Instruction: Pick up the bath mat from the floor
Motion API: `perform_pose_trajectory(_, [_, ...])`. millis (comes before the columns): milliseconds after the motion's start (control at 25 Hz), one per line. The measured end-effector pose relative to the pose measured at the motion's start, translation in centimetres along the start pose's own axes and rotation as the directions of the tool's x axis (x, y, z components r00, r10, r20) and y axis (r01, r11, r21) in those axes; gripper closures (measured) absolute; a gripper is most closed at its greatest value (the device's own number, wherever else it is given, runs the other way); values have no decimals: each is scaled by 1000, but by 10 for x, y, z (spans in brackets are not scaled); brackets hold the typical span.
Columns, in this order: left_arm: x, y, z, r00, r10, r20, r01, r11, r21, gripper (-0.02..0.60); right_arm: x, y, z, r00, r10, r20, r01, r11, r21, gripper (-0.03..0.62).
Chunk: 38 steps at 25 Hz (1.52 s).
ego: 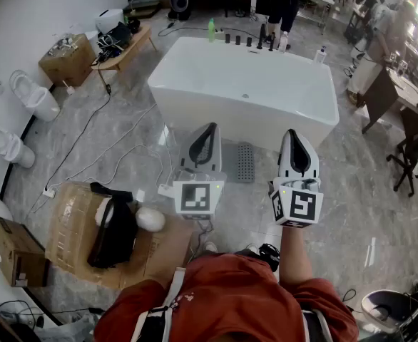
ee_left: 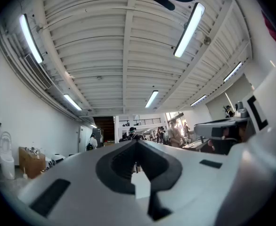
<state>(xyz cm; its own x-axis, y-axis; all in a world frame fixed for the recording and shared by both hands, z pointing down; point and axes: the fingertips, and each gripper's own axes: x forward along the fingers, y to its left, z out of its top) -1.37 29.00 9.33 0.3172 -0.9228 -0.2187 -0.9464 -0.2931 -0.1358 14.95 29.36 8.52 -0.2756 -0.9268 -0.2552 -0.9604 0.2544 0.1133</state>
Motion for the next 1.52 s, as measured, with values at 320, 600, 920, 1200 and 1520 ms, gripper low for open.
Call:
perform_pose_trajectory(320, [-12, 17, 9, 1000, 3, -2, -3, 997, 79, 566, 0, 28, 3, 1000, 13, -3, -13, 1000, -11, 582])
perform_pose_trajectory(600, [-21, 36, 7, 1000, -14, 9, 14, 999, 30, 566, 3, 54, 4, 1000, 6, -2, -6, 1000, 8, 582])
perform_pose_trajectory(920, [-37, 50, 4, 999, -34, 10, 34, 999, 22, 566, -4, 67, 17, 999, -38, 3, 38, 999, -16, 582])
perform_pose_trajectory(1200, [-39, 64, 0, 999, -39, -5, 40, 997, 63, 566, -9, 72, 11, 996, -82, -20, 81, 996, -31, 580])
perform_pose_trajectory(1520, [-32, 70, -2, 999, -41, 23, 42, 998, -51, 566, 1, 75, 15, 996, -89, -12, 88, 995, -50, 582])
